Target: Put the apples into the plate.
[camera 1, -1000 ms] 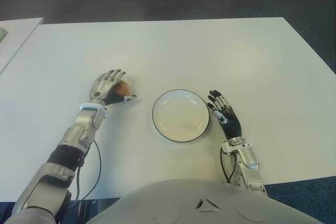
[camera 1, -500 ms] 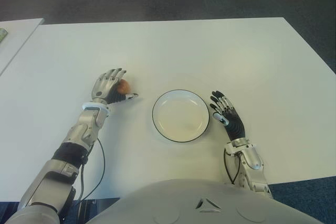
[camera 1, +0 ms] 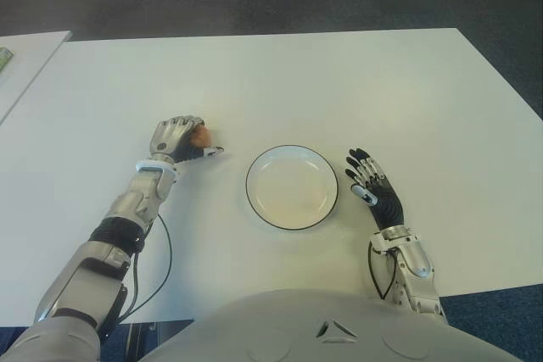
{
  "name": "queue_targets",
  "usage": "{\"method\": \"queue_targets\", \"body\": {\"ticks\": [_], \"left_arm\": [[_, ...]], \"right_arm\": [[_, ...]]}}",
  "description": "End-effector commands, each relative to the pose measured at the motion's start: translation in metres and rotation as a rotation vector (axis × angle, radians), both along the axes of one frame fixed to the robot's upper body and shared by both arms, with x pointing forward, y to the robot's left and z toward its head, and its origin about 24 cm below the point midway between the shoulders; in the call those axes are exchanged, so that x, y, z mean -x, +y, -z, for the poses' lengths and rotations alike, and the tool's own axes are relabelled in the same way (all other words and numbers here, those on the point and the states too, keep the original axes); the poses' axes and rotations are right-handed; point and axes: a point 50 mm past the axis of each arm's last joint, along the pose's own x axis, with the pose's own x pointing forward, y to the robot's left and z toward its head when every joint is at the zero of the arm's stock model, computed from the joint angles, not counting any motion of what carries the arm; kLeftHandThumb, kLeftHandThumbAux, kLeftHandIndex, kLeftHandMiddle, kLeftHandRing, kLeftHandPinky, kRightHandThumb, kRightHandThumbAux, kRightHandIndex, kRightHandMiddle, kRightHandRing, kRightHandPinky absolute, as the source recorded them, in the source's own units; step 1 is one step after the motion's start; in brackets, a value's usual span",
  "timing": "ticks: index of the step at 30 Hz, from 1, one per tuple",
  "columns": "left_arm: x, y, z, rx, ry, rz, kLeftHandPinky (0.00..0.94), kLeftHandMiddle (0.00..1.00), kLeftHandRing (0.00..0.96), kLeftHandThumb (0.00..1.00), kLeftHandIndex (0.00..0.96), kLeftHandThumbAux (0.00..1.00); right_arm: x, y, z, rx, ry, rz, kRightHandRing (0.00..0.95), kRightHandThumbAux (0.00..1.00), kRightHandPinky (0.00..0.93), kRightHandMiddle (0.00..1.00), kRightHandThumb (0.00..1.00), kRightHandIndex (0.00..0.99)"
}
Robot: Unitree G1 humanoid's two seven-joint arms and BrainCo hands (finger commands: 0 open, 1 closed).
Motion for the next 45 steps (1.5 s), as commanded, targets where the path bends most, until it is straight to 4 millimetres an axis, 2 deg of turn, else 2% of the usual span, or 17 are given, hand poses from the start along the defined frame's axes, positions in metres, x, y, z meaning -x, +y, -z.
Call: {"method": "queue_targets", "body": {"ticks": [1, 6, 10, 36, 45], "left_arm": [[0.037, 0.002, 0.048, -0.053, 0.282, -0.057, 0.757, 0.518, 0.739, 0.849, 0.411, 0.662], [0.039, 0.0, 0.045, -0.038, 0.273, -0.054, 0.809, 0.524, 0.791, 0.852, 0.403, 0.667], [0.039, -0.003, 0.04, -0.033, 0.283, -0.042, 0.815, 0.527, 0.821, 0.853, 0.399, 0.667], [0.042, -0.007, 0.034, 0.037, 0.325, -0.099, 0.816, 0.531, 0.837, 0.854, 0.401, 0.667], [0.041, -0.005, 0.026, 0.055, 0.283, -0.088, 0.821, 0.531, 0.837, 0.854, 0.4, 0.668]], "right_arm": [[0.021, -0.007, 0.025, -0.019, 0.184, 0.031, 0.0, 0.617, 0.0, 0.0, 0.126, 0.0], [0.02, -0.009, 0.024, -0.018, 0.182, 0.035, 0.0, 0.612, 0.0, 0.0, 0.123, 0.0], [0.019, -0.009, 0.022, -0.021, 0.178, 0.042, 0.0, 0.614, 0.0, 0.0, 0.115, 0.0], [0.017, -0.011, 0.019, -0.054, 0.192, 0.075, 0.0, 0.608, 0.0, 0.0, 0.136, 0.0], [0.017, -0.012, 0.019, -0.059, 0.191, 0.077, 0.0, 0.61, 0.0, 0.0, 0.145, 0.0]]}}
